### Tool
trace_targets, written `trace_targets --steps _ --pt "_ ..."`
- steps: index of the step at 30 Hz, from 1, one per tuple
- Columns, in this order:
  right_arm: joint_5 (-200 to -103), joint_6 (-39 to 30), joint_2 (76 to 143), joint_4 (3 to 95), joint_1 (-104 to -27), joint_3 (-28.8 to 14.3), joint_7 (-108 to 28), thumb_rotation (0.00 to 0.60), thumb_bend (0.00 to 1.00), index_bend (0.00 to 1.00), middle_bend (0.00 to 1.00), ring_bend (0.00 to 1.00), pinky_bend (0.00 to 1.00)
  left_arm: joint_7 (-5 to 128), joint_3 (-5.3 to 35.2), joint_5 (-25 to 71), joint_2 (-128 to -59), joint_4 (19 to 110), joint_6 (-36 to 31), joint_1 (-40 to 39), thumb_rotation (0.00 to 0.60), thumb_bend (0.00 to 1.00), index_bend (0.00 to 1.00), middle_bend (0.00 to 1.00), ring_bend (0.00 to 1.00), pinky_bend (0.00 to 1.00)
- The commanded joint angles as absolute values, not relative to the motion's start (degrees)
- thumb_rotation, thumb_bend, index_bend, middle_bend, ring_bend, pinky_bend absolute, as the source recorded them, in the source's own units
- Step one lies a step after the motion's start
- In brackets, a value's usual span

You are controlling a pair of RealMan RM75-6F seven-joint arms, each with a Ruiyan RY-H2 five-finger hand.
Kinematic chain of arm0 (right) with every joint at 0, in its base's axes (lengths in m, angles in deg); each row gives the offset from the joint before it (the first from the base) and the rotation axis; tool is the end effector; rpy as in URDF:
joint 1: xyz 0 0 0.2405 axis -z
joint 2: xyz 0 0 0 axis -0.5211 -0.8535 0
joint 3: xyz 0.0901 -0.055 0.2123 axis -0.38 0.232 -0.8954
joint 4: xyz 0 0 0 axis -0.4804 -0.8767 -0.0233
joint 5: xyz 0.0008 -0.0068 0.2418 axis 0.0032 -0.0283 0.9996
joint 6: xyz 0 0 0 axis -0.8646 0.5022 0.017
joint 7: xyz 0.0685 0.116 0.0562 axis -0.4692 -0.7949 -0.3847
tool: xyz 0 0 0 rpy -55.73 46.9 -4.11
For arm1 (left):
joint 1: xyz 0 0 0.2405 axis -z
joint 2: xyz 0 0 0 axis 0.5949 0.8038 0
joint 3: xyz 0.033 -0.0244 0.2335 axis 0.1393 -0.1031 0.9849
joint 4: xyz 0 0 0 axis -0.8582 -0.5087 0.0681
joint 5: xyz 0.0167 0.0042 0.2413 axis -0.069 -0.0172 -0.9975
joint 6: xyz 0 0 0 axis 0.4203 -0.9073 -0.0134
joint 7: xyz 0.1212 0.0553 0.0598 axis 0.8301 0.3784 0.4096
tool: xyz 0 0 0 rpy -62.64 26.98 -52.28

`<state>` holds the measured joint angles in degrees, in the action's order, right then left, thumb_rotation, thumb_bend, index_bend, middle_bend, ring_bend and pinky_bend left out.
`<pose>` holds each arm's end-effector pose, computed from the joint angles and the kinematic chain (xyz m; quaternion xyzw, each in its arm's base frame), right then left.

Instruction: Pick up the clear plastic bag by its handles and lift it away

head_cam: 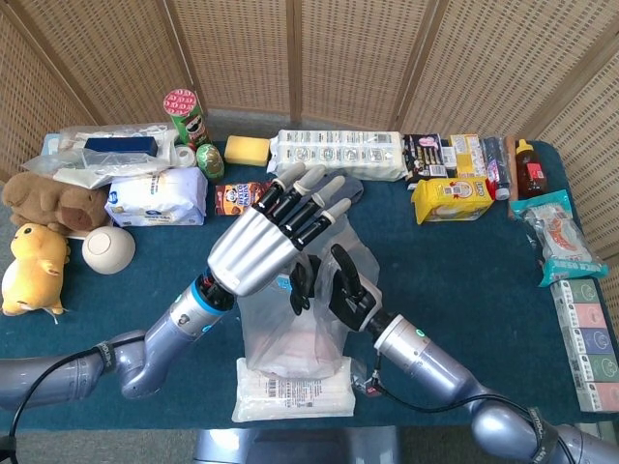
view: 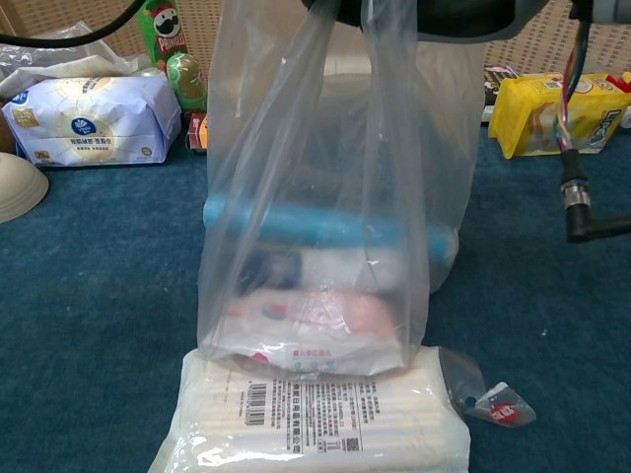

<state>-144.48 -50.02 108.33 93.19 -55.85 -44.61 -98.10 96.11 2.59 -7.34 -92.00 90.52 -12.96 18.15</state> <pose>0.0202 -0.3002 0.0486 -0.2233 0.8248 -0.4723 0.2163 0.0603 0.3109 0.0596 -0.6742 0.0283 -0.6174 0.4042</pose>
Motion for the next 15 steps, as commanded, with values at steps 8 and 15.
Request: trace_targets --steps 8,15 --pt "-141.99 -51.12 104.21 92.99 -55.2 -46.86 -99.86 0.153 0.16 0.63 0.72 0.76 0.67 94.54 4.84 -5.96 -86.42 95.09 -12.36 14.44 0.6 0.08 0.14 0.14 0.01 0.16" --pt "-140.65 -51.85 101.63 93.92 -53.86 -48.68 -101.08 0.158 0.16 0.63 0.73 0.77 0.67 93.09 7.39 -7.6 -82.53 96.83 -12.77 11.57 0.6 0.08 0.13 0.14 0.01 0.16"
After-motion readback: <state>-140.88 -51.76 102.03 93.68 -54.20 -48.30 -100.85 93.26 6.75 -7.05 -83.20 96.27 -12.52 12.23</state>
